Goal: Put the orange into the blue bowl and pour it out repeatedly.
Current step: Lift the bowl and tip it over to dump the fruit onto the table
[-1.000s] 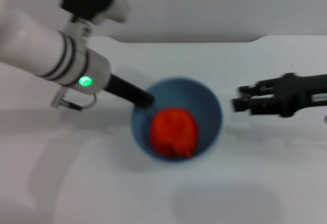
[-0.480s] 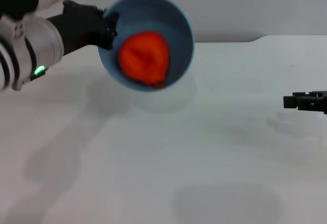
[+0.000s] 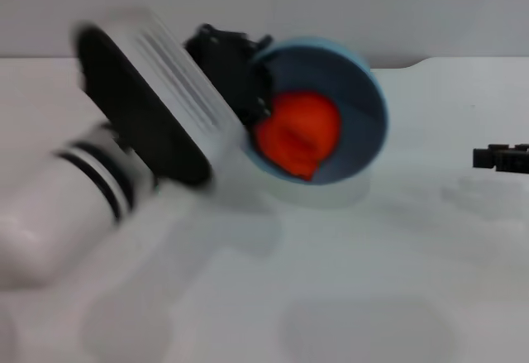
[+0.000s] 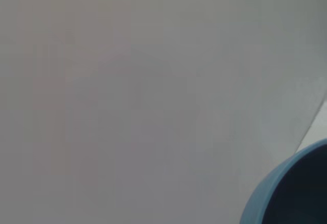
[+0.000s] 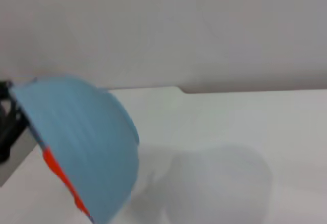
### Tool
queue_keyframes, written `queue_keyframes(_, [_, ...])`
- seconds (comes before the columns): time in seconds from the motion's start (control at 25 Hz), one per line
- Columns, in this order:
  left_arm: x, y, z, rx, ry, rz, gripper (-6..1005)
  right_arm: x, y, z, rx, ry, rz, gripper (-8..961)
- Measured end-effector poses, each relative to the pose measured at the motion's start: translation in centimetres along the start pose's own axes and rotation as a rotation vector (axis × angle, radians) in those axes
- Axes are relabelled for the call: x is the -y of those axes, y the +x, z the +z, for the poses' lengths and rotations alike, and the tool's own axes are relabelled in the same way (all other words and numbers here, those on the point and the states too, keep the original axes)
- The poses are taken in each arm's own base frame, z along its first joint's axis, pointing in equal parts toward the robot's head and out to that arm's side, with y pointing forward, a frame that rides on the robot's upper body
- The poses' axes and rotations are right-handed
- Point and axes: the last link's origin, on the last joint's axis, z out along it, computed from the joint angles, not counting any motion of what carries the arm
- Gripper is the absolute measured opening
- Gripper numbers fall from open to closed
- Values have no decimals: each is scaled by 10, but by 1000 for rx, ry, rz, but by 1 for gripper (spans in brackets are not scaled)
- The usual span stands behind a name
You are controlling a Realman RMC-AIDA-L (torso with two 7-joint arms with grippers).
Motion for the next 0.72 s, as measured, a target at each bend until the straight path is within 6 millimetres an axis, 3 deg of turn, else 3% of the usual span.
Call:
queue_keyframes(0.36, [-60,-2,-3,-222,221,511,-2,8,4,-14,50,35,55,449])
queue_keyframes(0.52, [-69,-5,1,-251,251,666,-2,9,7,-12,24,41,70,449])
queue_keyframes(0.72, [-65,-4,0,-260,276,689,-1,11,10,-7,-12,42,90,448])
